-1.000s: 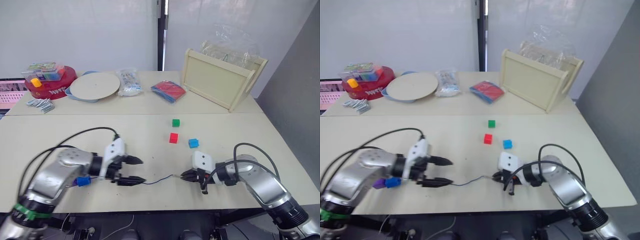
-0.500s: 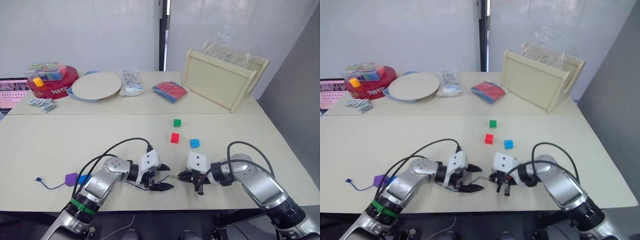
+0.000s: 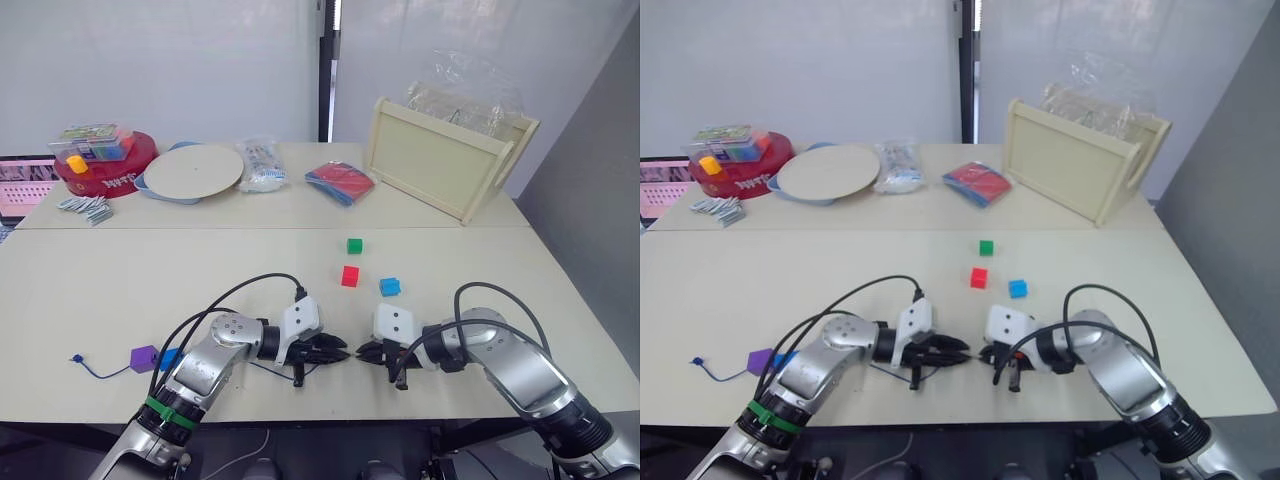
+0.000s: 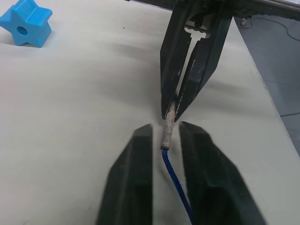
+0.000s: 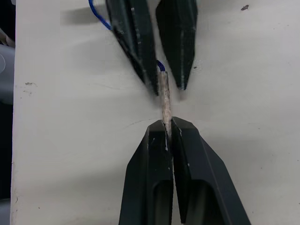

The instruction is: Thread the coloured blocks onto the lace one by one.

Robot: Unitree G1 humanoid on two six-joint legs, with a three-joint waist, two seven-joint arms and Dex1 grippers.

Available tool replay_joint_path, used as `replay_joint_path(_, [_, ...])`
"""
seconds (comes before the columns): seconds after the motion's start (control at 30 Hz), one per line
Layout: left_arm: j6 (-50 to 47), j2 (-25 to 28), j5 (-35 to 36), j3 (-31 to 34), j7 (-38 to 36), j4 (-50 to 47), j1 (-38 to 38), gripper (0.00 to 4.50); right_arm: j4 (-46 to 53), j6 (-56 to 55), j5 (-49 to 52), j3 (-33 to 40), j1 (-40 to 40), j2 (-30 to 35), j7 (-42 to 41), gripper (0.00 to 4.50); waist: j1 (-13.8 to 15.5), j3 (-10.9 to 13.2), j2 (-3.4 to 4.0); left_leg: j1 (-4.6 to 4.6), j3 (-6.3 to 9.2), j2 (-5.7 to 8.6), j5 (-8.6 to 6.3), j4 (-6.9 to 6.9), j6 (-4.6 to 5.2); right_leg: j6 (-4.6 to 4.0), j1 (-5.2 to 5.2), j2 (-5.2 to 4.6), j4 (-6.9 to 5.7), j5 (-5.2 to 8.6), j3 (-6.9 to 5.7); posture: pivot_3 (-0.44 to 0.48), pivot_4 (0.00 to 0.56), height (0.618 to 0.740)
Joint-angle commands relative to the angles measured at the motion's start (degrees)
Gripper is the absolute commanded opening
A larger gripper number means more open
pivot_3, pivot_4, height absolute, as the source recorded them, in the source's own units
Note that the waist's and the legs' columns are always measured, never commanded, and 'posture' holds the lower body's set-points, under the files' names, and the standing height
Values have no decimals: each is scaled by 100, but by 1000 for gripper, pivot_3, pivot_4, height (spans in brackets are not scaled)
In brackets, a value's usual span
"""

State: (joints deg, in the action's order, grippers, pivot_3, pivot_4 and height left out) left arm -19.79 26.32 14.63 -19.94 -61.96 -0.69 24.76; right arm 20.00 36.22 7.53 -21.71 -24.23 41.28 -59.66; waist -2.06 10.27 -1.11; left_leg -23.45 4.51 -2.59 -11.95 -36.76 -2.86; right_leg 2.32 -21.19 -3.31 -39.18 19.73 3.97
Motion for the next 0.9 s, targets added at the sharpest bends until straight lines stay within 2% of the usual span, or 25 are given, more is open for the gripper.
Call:
replay_joint_path(0.03, [93, -4, 8, 106, -6, -160, 43, 36, 199, -18, 21, 56, -48, 58, -17, 0, 0, 0, 0, 0, 0, 0, 0, 0, 0, 0, 0, 0, 0, 0, 0, 0, 150, 740])
replay_joint_path(0.67, [77, 121, 19, 201, -126, -289, 87, 36, 177, -74, -23, 29, -53, 95, -31, 0, -2, 0, 0, 0, 0, 0, 0, 0, 0, 0, 0, 0, 0, 0, 0, 0, 150, 740])
replay_joint_path(0.7, [61, 137, -63, 145, -88, -305, 82, 640, 175, -73, -24, 28, -53, 92, -27, 0, -1, 0, 0, 0, 0, 0, 0, 0, 0, 0, 0, 0, 0, 0, 0, 0, 150, 740])
replay_joint_path(0.73, [10, 150, -126, 86, -58, -317, 82, 884, 177, -69, -25, 26, -54, 87, -21, 0, -1, 0, 0, 1, 0, 0, 0, 0, 0, 0, 1, 0, 0, 0, 0, 0, 150, 740])
replay_joint_path(0.9, [30, 100, -322, -44, 14, -215, 114, 884, 203, -48, -23, 30, -48, 79, 1, 0, 5, 0, 0, 0, 0, 0, 0, 0, 0, 0, 1, 0, 0, 0, 0, 0, 150, 740])
